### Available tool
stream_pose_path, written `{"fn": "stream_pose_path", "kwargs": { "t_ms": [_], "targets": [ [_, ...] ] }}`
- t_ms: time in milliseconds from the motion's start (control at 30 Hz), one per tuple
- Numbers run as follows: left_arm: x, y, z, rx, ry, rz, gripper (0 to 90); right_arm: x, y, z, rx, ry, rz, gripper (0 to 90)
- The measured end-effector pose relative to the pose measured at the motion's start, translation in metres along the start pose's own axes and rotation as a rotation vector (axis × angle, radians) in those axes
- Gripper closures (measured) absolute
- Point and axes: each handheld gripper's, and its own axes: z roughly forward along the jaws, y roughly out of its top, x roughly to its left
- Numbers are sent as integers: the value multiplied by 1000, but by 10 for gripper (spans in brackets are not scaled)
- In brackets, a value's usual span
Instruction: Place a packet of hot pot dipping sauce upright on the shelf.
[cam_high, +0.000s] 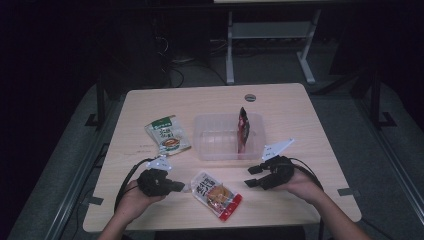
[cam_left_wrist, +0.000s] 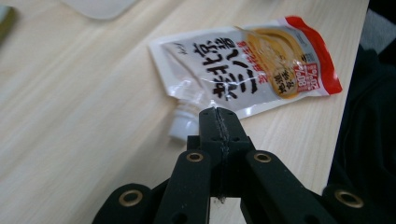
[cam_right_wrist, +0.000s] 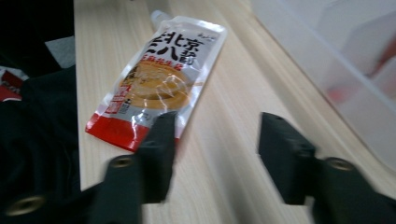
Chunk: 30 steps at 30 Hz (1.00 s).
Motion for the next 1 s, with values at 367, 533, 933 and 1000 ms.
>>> {"fn": "stream_pose_path", "kwargs": {
  "t_ms": [367,533,933,1000],
  "targets": [
    [-17,14,32,89,-39,69,898,11,7,33,59,64,-71,894],
    [-17,17,42,115,-39,88,898,14,7,46,106,85,-117,896],
    [-9,22,47,95,-29,56,898,23,10,64,145,108,-150,897],
    [-8,25,49,95,-28,59,898,26,10,65,145,122,-149,897]
  ]
}}
